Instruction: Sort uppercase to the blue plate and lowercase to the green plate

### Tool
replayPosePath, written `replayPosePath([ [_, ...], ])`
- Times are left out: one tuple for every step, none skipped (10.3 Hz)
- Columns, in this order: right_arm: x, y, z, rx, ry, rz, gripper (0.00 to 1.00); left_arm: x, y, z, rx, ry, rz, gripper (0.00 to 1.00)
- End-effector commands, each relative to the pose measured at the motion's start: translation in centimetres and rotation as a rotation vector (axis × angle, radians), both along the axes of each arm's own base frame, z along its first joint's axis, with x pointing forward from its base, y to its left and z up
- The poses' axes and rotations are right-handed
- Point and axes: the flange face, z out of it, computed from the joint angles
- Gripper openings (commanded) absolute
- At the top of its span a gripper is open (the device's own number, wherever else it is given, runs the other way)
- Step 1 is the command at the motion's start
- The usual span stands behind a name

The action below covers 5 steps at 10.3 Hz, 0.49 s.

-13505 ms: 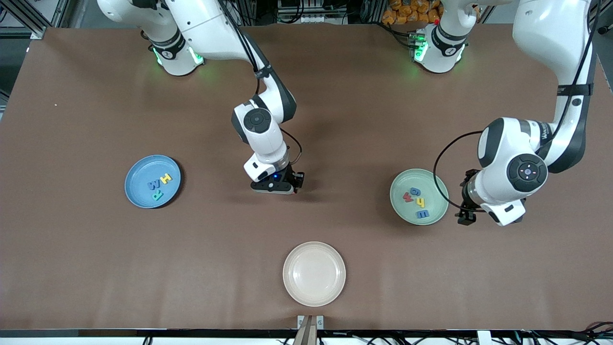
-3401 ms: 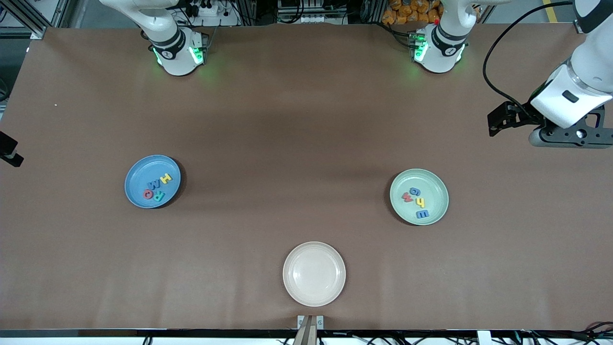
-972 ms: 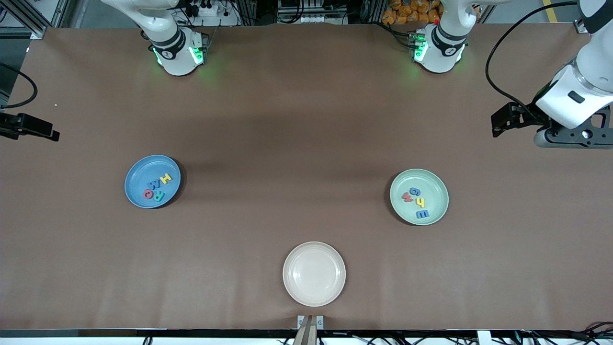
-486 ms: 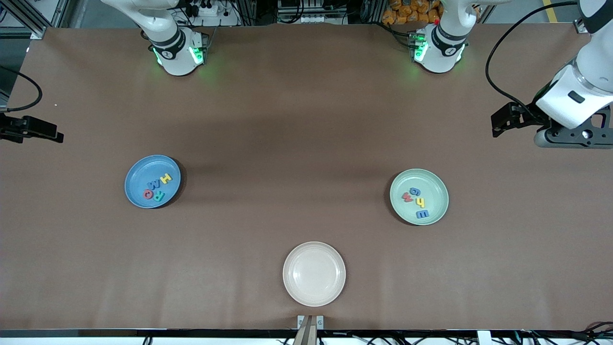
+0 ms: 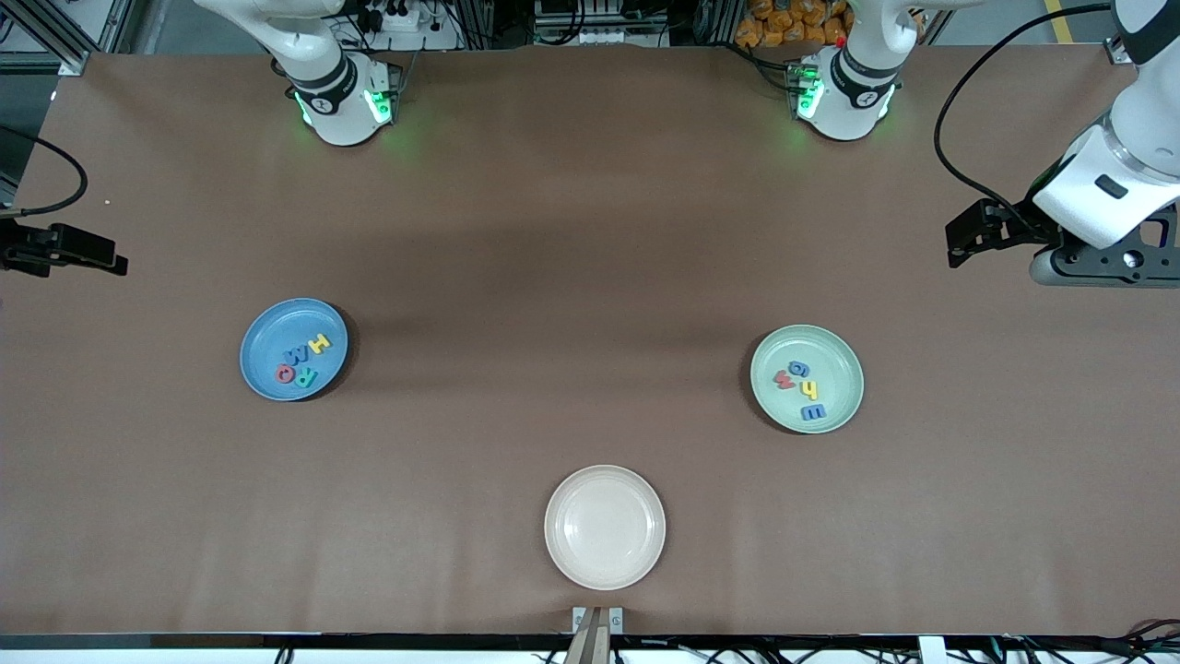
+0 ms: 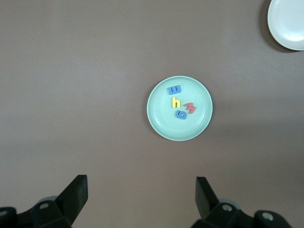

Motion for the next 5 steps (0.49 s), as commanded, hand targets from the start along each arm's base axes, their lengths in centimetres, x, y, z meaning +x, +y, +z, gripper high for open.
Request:
replayPosePath([
  [0.06,-0.03,0.32,-0.010,-0.005,0.011,1.00,0.35,-0.20,1.05,-0.031,-0.030,-0.004,1.00],
  [0.07,0.04,0.32,-0.011,-0.004,0.011,1.00,0.41,-0.23,1.11,-0.033,-0.036,-0.004,1.00],
  [0.07,0.06,0.39,-0.010,-0.006,0.011,1.00,0.38,-0.41,1.11,-0.033,-0.036,-0.006,1.00],
  [0.07,0.06,0.39,-0.011,-0.006,0.008,1.00,0.40,-0.50,1.14,-0.034,-0.039,-0.007,1.00],
  [0.05,0.16,0.55,-0.010,-0.009,0.005,1.00,0.41,-0.49,1.15,-0.033,-0.041,-0.007,1.00],
])
